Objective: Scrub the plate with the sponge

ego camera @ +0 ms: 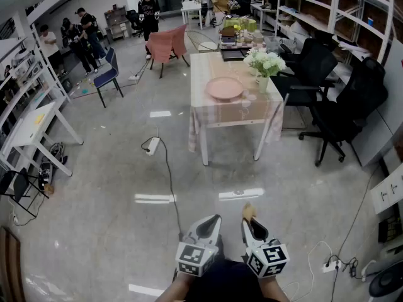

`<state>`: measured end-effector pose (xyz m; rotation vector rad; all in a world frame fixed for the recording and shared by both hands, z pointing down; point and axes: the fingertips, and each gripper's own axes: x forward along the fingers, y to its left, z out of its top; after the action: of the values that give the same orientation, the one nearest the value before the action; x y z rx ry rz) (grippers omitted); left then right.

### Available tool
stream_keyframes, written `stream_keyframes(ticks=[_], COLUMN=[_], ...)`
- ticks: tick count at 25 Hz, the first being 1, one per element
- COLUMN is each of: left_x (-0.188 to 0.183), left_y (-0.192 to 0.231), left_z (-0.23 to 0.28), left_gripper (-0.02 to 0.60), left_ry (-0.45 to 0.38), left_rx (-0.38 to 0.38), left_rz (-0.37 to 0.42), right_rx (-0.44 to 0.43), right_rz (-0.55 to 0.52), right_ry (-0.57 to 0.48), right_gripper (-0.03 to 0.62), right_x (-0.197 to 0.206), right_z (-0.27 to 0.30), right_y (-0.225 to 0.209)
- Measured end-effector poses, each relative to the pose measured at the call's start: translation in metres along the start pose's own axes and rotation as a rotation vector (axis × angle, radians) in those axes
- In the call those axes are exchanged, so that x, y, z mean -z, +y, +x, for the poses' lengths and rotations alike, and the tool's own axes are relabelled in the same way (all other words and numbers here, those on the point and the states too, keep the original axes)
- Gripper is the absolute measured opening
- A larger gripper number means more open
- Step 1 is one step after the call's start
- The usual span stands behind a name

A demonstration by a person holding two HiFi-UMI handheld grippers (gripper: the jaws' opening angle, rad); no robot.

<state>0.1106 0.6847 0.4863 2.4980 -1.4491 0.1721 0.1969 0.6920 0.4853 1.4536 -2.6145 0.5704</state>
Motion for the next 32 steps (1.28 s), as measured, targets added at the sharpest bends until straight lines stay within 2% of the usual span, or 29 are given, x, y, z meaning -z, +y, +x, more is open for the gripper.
stream_keyframes(ticks=[11,17,24,32], left_x=[0.004,0.005,-0.001,-0.009], left_y=[0.011,0.016,0.027,0.062], left_z=[-0.01,-0.009,0.023,0.064], left_gripper=[0.012,0.012,0.012,0.012], left_ry=[0.002,0.007,0.008,0.024], left_rx=[-0.039,-0.035,-0.005,-0.006], left_rz=[-0.032,-0.035,-0.064,-0.099], right_rx=[-0.018,0.008,0.038,0.017], right_rz=[0.006,0.032,0.037,0.028], right_ry=[0.0,-0.025,-0.027,0.013], right_gripper=[0.057,0.058,0.058,0.058], right_x=[0.0,-0.001,-0.012,-0.026], right_z=[0.005,0.006,0.028,0.077], right_y=[0.008,0.005,-0.015,-0.03])
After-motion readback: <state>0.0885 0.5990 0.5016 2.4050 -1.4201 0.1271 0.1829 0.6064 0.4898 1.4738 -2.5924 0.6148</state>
